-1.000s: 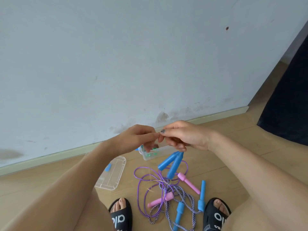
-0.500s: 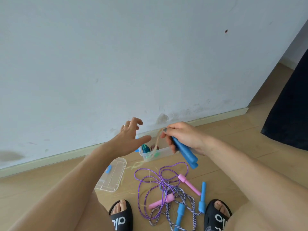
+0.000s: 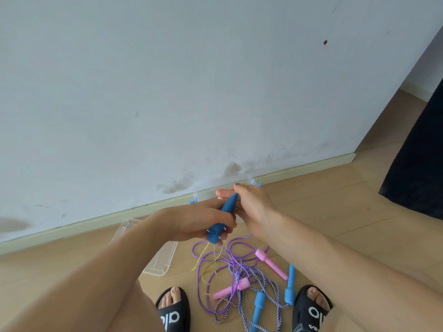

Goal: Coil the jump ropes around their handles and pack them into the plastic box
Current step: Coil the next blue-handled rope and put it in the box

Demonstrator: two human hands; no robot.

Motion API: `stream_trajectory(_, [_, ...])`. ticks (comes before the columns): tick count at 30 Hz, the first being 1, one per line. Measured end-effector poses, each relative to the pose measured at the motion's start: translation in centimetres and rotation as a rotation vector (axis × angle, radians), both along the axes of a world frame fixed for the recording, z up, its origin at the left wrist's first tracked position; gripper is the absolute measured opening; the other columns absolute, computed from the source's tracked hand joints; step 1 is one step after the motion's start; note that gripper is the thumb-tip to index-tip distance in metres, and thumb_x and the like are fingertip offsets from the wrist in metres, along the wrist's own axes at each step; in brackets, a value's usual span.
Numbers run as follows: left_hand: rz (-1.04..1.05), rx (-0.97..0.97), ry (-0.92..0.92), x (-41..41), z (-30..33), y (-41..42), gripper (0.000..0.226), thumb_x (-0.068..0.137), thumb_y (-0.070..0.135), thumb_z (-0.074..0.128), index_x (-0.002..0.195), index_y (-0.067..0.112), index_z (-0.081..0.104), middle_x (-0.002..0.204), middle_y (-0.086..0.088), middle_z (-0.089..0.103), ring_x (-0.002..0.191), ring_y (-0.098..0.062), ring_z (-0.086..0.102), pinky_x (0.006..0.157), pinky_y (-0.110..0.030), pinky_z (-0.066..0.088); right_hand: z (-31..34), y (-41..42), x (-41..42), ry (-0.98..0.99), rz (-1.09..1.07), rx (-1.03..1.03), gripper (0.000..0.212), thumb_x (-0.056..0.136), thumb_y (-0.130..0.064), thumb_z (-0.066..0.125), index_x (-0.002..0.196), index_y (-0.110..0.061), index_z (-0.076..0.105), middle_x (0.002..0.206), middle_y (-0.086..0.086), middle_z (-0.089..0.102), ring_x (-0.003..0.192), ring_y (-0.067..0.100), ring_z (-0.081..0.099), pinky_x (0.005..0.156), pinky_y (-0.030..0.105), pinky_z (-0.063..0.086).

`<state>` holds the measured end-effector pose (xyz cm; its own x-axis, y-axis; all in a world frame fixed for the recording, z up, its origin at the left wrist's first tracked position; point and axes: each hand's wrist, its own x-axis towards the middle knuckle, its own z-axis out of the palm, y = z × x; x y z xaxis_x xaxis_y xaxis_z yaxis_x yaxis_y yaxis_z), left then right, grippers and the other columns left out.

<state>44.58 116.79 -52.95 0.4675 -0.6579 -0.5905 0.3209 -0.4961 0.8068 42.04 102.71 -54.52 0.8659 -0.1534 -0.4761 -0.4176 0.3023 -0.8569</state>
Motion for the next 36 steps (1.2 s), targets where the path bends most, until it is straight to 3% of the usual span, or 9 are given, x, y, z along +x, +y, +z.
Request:
stream_trajectory(3, [-0.038, 0.105, -0.206, 0.4, -0.2, 0.3, 0.011, 0.086, 0.007, 0.055, 0.094, 0.010, 0.048, 0.081, -0.006, 0.046, 0.058, -0.015, 0.045, 0.061, -0.030, 0.043, 0.4, -0.1, 0.1, 0.026, -0.005, 0.059, 0.023, 0.103, -0.009, 0.036, 0.092, -0.001, 0.055, 0.104, 0.015, 0.075, 0.092, 0.029, 0.070, 0.097, 0.044, 0.053])
stream_trajectory(9, [-0.154, 0.371, -0.632, 1.5, -0.8, 0.8, 0.009, 0.095, 0.028, 0.051, 0.088, 0.024, 0.050, 0.077, 0.003, 0.060, 0.061, -0.013, 0.061, 0.060, -0.025, 0.049, 0.6, -0.6, 0.7, 0.040, -0.023, 0.121, 0.022, 0.101, -0.001, 0.033, 0.098, 0.003, 0.054, 0.111, 0.021, 0.071, 0.092, 0.031, 0.069, 0.090, 0.039, 0.056])
stream_trajectory(14, [-0.164, 0.395, -0.648, 1.6, -0.2, 1.2, 0.011, 0.098, 0.030, 0.048, 0.089, 0.025, 0.050, 0.080, 0.000, 0.060, 0.055, -0.010, 0.052, 0.052, -0.021, 0.045, 0.5, -1.0, 1.2, 0.101, 0.033, 0.073, 0.024, 0.098, -0.002, 0.039, 0.090, 0.002, 0.061, 0.099, 0.020, 0.072, 0.095, 0.035, 0.070, 0.093, 0.043, 0.056])
stream_trajectory(18, [-0.165, 0.429, -0.721, 1.7, 0.3, 1.9, 0.031, 0.097, 0.039, 0.049, 0.091, 0.009, 0.049, 0.077, 0.001, 0.048, 0.063, -0.016, 0.042, 0.060, -0.027, 0.035, 0.8, -2.5, 1.6, 0.172, 0.270, -0.666, 0.047, 0.087, -0.038, 0.058, 0.120, -0.005, 0.049, 0.098, 0.007, 0.060, 0.086, 0.025, 0.064, 0.079, 0.038, 0.055])
stream_trajectory(20, [-0.168, 0.442, -0.763, 1.6, 0.4, 2.1, 0.032, 0.097, 0.041, 0.048, 0.089, 0.009, 0.048, 0.076, 0.002, 0.047, 0.065, -0.016, 0.041, 0.060, -0.028, 0.033, 0.8, -2.8, 1.6, -0.052, 0.196, -1.003, 0.057, 0.088, -0.040, 0.061, 0.130, -0.009, 0.039, 0.118, 0.005, 0.048, 0.104, 0.024, 0.054, 0.087, 0.037, 0.048])
stream_trajectory(23, [-0.163, 0.417, -0.808, 1.7, 0.6, 2.0, 0.028, 0.097, 0.040, 0.050, 0.084, 0.014, 0.048, 0.075, 0.003, 0.048, 0.063, -0.014, 0.042, 0.058, -0.026, 0.033, 1.7, -2.8, 1.5, -0.311, 0.301, -0.897, 0.034, 0.099, -0.041, 0.049, 0.125, -0.021, 0.055, 0.122, -0.005, 0.059, 0.110, 0.013, 0.057, 0.096, 0.033, 0.044])
stream_trajectory(27, [-0.123, 0.353, -0.779, 1.7, 1.0, 2.1, 0.024, 0.096, 0.035, 0.054, 0.075, 0.029, 0.046, 0.068, 0.013, 0.048, 0.058, -0.006, 0.043, 0.056, -0.022, 0.033, 2.1, -2.6, 0.9, -0.241, 0.564, -0.764, 0.051, 0.105, -0.044, 0.035, 0.077, -0.013, 0.064, 0.065, -0.002, 0.063, 0.057, 0.002, 0.057, 0.061, 0.018, 0.043])
stream_trajectory(32, [-0.025, 0.340, -0.672, 2.5, 1.2, 3.3, 0.024, 0.095, 0.034, 0.054, 0.086, 0.012, 0.052, 0.073, 0.001, 0.052, 0.060, -0.015, 0.046, 0.058, -0.029, 0.041, 1.6, -2.7, 1.2, -0.358, 0.448, -0.797, 0.037, 0.104, -0.039, 0.041, 0.085, -0.015, 0.060, 0.055, -0.016, 0.051, 0.050, 0.002, 0.041, 0.052, 0.018, 0.035])
stream_trajectory(36, [0.065, 0.249, -0.517, 2.6, 1.3, 3.2, 0.024, 0.093, 0.029, 0.054, 0.079, 0.013, 0.045, 0.067, -0.001, 0.045, 0.056, -0.018, 0.039, 0.053, -0.029, 0.037, 1.6, -2.2, 1.1, -0.513, 0.376, -0.990, 0.024, 0.105, -0.032, 0.039, 0.092, -0.018, 0.053, 0.057, -0.006, 0.044, 0.047, 0.010, 0.039, 0.046, 0.023, 0.034])
